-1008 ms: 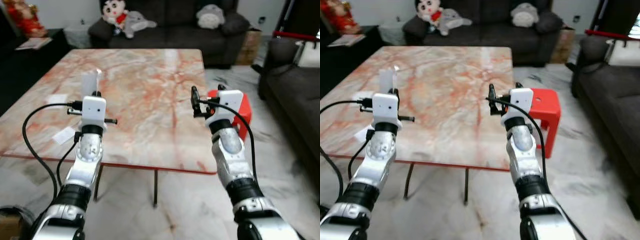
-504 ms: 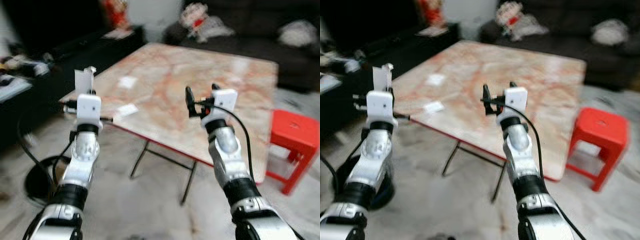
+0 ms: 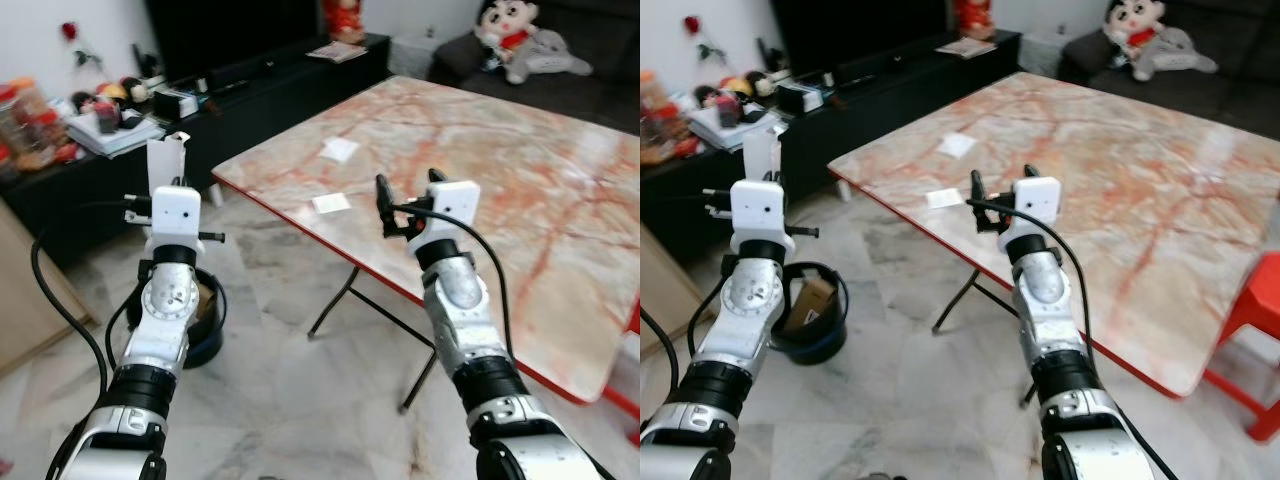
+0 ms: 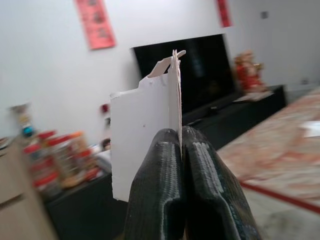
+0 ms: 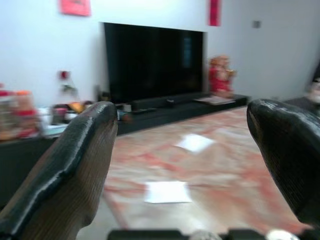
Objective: Picking trash to rubbish bin
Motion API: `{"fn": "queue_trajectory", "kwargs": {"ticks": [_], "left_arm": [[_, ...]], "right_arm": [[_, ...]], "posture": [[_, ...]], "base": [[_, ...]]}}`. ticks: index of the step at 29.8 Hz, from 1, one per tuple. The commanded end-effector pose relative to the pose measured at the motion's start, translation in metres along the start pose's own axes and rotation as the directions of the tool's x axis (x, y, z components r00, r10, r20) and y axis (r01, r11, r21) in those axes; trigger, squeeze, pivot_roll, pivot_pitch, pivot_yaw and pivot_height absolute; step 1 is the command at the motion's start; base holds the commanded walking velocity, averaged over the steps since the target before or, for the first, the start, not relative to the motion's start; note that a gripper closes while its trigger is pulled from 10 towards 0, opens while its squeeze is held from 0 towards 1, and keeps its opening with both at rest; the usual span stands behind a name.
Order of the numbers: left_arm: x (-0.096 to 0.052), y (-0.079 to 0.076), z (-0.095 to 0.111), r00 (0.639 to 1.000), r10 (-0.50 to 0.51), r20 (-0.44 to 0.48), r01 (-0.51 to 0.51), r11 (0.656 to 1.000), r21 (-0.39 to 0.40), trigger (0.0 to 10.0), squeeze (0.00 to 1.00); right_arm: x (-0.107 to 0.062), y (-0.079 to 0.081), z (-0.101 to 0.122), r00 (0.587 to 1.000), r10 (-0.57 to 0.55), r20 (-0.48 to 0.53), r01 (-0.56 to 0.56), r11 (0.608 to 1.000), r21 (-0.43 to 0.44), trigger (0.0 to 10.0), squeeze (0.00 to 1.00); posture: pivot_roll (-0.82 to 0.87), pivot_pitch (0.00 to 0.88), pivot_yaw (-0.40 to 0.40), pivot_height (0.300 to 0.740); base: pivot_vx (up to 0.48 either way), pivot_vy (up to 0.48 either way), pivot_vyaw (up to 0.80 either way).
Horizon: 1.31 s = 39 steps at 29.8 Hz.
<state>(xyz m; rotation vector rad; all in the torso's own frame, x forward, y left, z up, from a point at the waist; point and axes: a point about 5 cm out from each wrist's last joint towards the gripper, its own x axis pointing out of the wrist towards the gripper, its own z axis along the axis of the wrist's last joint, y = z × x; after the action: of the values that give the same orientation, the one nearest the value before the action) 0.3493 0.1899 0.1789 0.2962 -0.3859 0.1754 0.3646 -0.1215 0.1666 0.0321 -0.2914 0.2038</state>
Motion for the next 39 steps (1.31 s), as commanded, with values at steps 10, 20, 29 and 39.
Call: {"fn": "queue_trajectory", "kwargs": {"ticks": [10,20,29,39], "left_arm": [[0.0,-0.003,0.003,1.0,-0.006,0.011,0.006,1.0,-0.008,10.0,0.0],[-0.004,-0.008,-0.002,0.999,-0.046,-0.019,0.046,0.999,-0.025,10.0,0.0],[-0.029,-0.014,-0.039,0.977,-0.131,-0.168,0.114,0.987,-0.112,10.0,0.0],[-0.085,-0.013,-0.105,0.849,-0.247,-0.467,0.249,0.967,-0.059,10.0,0.0]], "right_arm": [[0.002,0.008,0.001,0.999,0.034,0.003,-0.034,0.999,0.007,10.0,0.0],[0.001,0.011,-0.002,0.999,0.052,-0.014,-0.051,0.998,0.024,10.0,0.0],[-0.011,0.008,-0.034,0.982,0.071,-0.173,-0.067,0.997,0.03,10.0,0.0],[-0.069,-0.002,-0.105,0.848,0.075,-0.525,-0.088,0.996,0.0,10.0,0.0]], "posture": [[-0.04,0.0,0.025,0.74],[-0.04,0.0,0.017,0.74],[-0.04,0.006,0.014,0.74],[-0.04,0.012,0.003,0.74]], "base": [[0.0,0.0,0.8],[0.0,0.0,0.72],[0.0,0.0,0.0],[0.0,0.0,0.0]]}}
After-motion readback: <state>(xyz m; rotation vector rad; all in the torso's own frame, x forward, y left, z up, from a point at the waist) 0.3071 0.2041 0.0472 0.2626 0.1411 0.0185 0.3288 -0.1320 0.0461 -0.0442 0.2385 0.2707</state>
